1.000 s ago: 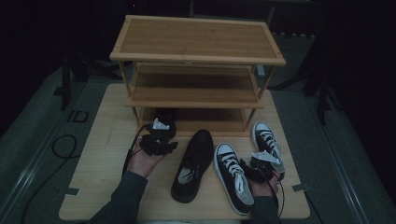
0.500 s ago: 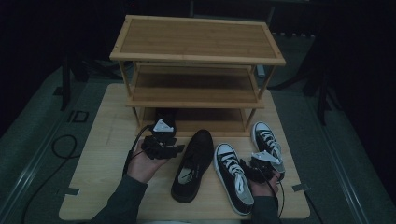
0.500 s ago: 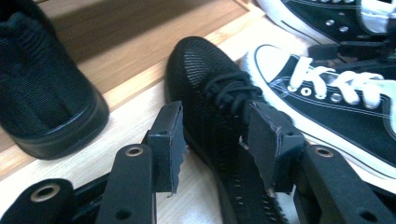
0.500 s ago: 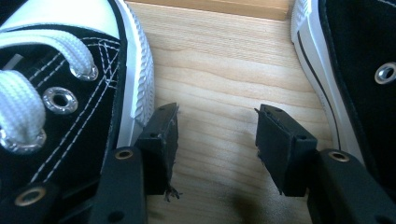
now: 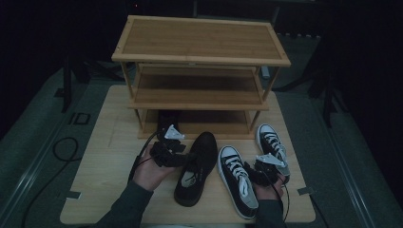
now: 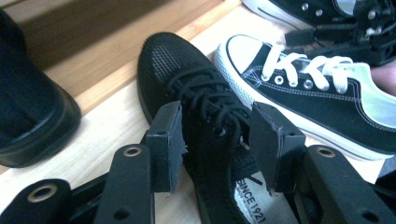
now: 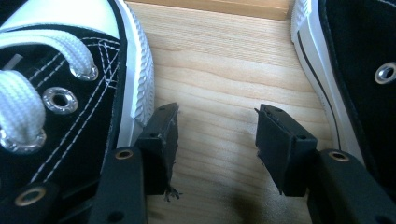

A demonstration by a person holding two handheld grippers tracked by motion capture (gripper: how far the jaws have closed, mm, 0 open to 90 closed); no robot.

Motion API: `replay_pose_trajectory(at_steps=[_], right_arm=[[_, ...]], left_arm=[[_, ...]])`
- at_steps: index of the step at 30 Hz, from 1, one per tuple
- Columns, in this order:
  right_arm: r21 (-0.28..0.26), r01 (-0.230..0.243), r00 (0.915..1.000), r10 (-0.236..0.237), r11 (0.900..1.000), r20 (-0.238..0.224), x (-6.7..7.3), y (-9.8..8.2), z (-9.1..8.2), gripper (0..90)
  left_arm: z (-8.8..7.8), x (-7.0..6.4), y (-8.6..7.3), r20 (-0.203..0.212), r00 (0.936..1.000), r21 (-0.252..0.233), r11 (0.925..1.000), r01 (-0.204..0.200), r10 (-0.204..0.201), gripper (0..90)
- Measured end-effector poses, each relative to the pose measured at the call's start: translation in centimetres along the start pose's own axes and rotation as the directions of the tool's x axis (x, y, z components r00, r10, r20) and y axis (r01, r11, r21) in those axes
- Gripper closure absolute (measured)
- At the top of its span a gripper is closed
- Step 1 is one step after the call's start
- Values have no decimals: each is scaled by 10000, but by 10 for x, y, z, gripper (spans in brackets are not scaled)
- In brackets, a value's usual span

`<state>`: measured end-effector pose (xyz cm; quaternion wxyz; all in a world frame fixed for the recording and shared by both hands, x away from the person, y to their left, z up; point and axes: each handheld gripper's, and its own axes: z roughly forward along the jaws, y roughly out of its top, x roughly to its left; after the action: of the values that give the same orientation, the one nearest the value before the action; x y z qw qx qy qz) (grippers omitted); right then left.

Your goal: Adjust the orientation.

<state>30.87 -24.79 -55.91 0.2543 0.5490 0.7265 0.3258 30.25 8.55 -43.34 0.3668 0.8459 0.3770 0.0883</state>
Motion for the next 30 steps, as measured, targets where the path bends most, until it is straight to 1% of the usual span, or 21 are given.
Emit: replay_pose_trajectory(at_steps=[4,5,7,9,10,11,12,13,14,15,16,18,19,20,21,22,23,27,28,29,30], right_arm=[[-4,2,10000,-2,10000,-4,0,0,0,486],[-15,-3,10000,3,10000,-4,0,0,0,486],[-7,-23,10000,23,10000,-4,0,0,0,486],[-8,-30,10000,30,10000,-4,0,0,0,486],[-8,-30,10000,30,10000,-4,0,0,0,486],[-15,-43,10000,43,10000,0,0,0,0,486],[-17,-37,10000,37,10000,3,0,0,0,486],[-14,-21,10000,21,10000,0,0,0,0,486],[-10,-6,10000,6,10000,-2,0,0,0,486],[-8,-6,10000,6,10000,-2,0,0,0,486],[-8,-5,10000,5,10000,-2,0,0,0,486],[-10,-7,10000,7,10000,-3,0,0,0,486],[-13,-17,10000,17,10000,-3,0,0,0,486],[-15,-26,10000,26,10000,1,0,0,0,486],[-15,-26,10000,26,10000,1,0,0,0,486],[-18,-35,10000,35,10000,1,0,0,0,486],[-19,-43,10000,43,10000,-1,0,0,0,486],[-6,-27,10000,27,10000,-4,0,0,0,486],[-6,-28,10000,28,10000,-3,0,0,0,486],[-6,-28,10000,28,10000,-3,0,0,0,486],[-4,-33,10000,33,10000,-4,0,0,0,486]], left_arm=[[10,-5,-4,58,9998,466,9988,-180,178,549],[13,-6,-6,19,9996,674,9973,-298,297,548],[19,-8,-9,-33,9993,1010,9942,-361,367,548],[24,-8,-12,-298,9988,1266,9913,-354,395,561],[24,-8,-12,-298,9988,1266,9913,-354,395,575],[27,-6,-14,-471,9980,1448,9889,-345,417,602],[29,-6,-14,-685,9961,1636,9856,-434,552,633],[30,-5,-15,-777,9948,1769,9829,-512,658,660],[30,-3,-15,-728,9954,1767,9831,-484,621,688],[29,-3,-15,-812,9941,1788,9823,-562,717,733],[29,-5,-15,-1131,9896,1821,9810,-672,887,783],[27,-6,-15,-1781,9774,1955,9776,-786,1142,862],[26,-3,-15,-1910,9752,1995,9772,-731,1119,868],[26,0,-15,-1847,9776,1983,9781,-639,1013,869],[26,0,-15,-1847,9776,1983,9781,-639,1013,869],[25,5,-14,-1589,9833,1956,9791,-565,885,866],[26,6,-14,-1503,9843,1983,9782,-614,923,863],[34,6,-12,-1477,9822,2239,9713,-810,1159,829],[34,6,-12,-1477,9822,2239,9713,-810,1159,819],[37,6,-11,-1504,9813,2314,9693,-830,1200,819],[44,7,-11,-1585,9804,2403,9677,-764,1168,813]])
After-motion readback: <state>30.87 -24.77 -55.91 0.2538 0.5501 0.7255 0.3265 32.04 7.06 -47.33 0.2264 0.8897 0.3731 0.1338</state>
